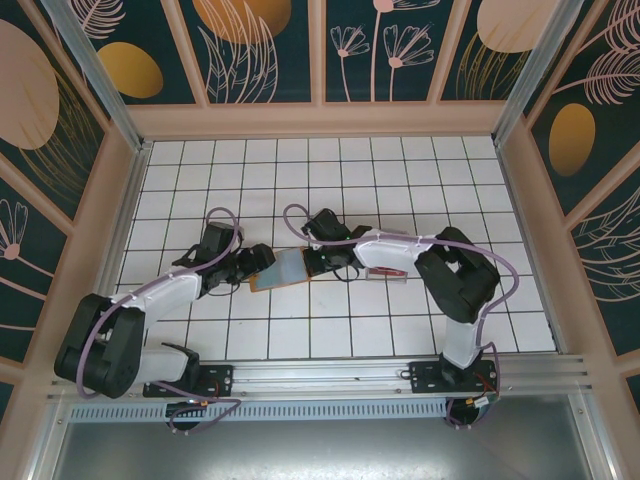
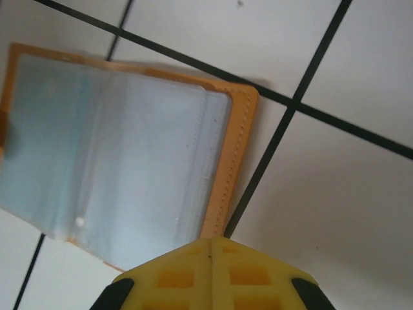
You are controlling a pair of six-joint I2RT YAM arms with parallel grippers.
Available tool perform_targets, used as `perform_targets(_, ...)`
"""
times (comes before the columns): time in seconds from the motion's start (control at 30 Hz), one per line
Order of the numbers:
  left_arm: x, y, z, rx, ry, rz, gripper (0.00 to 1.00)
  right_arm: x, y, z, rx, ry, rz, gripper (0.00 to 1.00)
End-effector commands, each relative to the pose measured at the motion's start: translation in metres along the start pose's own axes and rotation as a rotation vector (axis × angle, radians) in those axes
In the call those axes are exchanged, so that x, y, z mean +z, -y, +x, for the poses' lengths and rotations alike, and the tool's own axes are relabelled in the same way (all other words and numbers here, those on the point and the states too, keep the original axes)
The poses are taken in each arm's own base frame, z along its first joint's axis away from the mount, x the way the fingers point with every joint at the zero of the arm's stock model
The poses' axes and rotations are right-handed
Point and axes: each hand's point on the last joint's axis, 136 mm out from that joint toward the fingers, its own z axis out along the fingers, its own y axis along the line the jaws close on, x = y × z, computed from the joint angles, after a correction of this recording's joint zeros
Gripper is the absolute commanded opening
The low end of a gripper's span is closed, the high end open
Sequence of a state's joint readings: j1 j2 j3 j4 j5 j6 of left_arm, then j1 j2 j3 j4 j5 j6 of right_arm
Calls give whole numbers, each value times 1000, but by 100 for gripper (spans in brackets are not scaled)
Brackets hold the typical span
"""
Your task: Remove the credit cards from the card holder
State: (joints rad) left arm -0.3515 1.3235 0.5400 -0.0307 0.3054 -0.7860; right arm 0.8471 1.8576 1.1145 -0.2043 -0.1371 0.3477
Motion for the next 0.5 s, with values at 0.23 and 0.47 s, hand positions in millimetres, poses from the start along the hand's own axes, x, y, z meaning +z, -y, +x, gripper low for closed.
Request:
perform_targets(0.23,5,0,1,5,-35,-6,74,16,-7,-2,11,-7,-18,0)
perform_targets(0.47,4,2,-1,8,-30,-4,75,17,-5,-1,11,-12,-7,0)
